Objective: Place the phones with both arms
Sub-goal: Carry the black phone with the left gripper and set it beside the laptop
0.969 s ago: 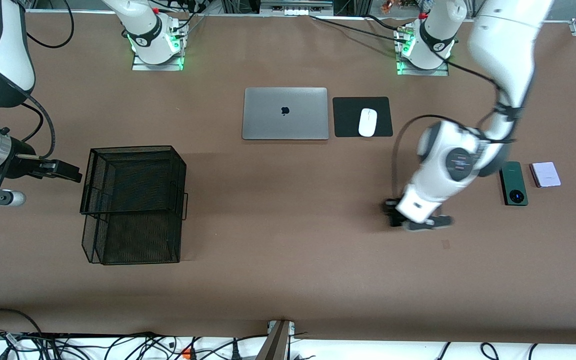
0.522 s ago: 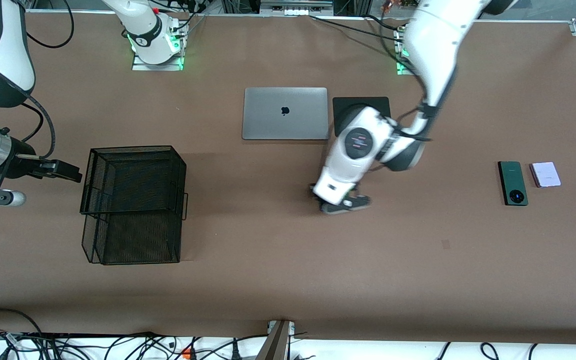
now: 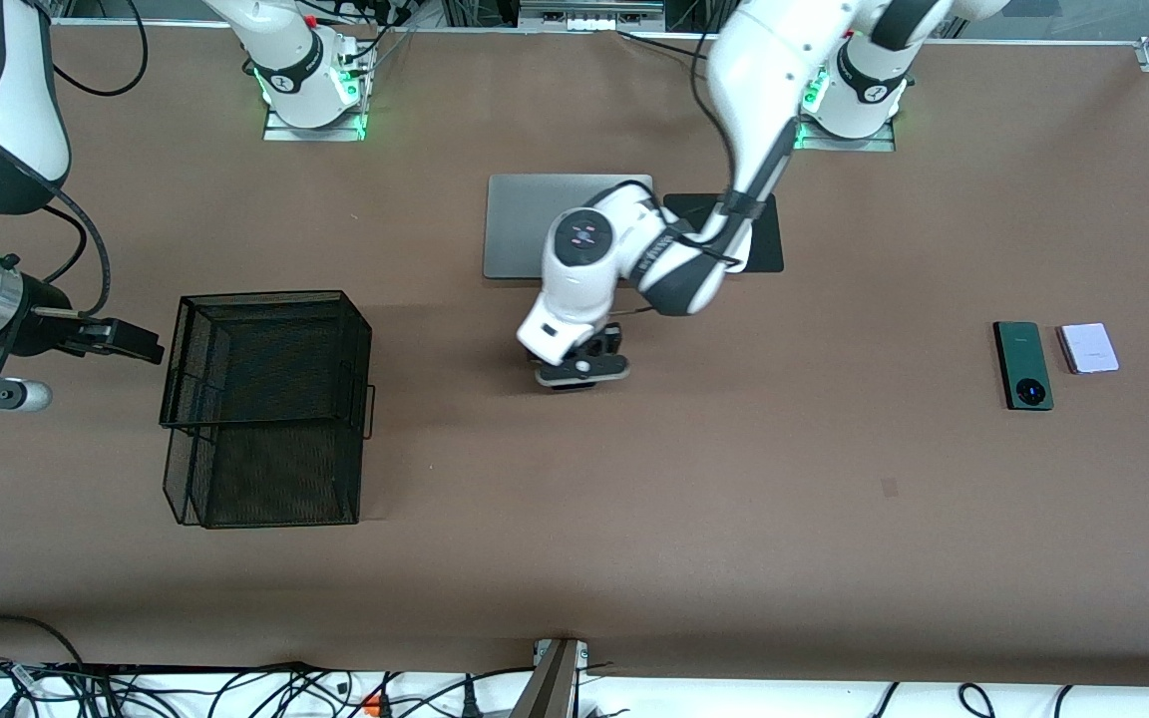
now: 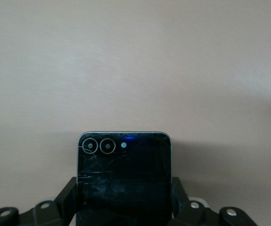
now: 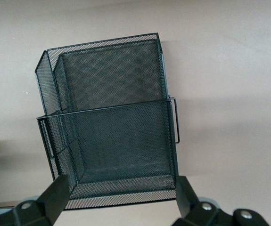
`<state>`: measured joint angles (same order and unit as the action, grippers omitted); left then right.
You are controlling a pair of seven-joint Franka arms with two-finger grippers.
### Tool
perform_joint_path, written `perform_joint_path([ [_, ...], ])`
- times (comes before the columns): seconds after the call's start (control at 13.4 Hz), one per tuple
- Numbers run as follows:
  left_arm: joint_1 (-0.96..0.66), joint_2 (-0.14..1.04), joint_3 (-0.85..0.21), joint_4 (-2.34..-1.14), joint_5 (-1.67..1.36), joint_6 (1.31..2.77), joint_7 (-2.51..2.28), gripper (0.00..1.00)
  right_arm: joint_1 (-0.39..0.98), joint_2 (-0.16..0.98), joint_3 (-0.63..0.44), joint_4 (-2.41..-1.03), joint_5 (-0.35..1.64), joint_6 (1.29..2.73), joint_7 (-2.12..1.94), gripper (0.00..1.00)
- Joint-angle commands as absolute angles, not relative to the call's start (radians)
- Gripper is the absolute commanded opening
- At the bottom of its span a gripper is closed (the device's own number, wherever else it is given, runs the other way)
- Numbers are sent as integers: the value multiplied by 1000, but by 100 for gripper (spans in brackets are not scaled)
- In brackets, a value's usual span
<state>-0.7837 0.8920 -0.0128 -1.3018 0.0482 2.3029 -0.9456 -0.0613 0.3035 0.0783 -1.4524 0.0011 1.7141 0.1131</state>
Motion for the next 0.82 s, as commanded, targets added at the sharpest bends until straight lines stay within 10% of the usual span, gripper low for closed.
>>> perform_joint_path([
  [0.0,-844,1031,44,-1111,81,2273,-963,0,-66,308,83,-1431,17,1697,121,100],
  [0.3,-917,1083,109,-1086,81,2293,-1018,1,-66,310,83,-1431,17,1697,121,100],
  [0.6,-939,1091,132,-1074,81,2307,-1065,100,-66,310,83,-1431,17,1697,120,100],
  [0.75,-931,1046,155,-1074,77,2267,-1054,100,-66,310,83,-1431,17,1695,120,100],
])
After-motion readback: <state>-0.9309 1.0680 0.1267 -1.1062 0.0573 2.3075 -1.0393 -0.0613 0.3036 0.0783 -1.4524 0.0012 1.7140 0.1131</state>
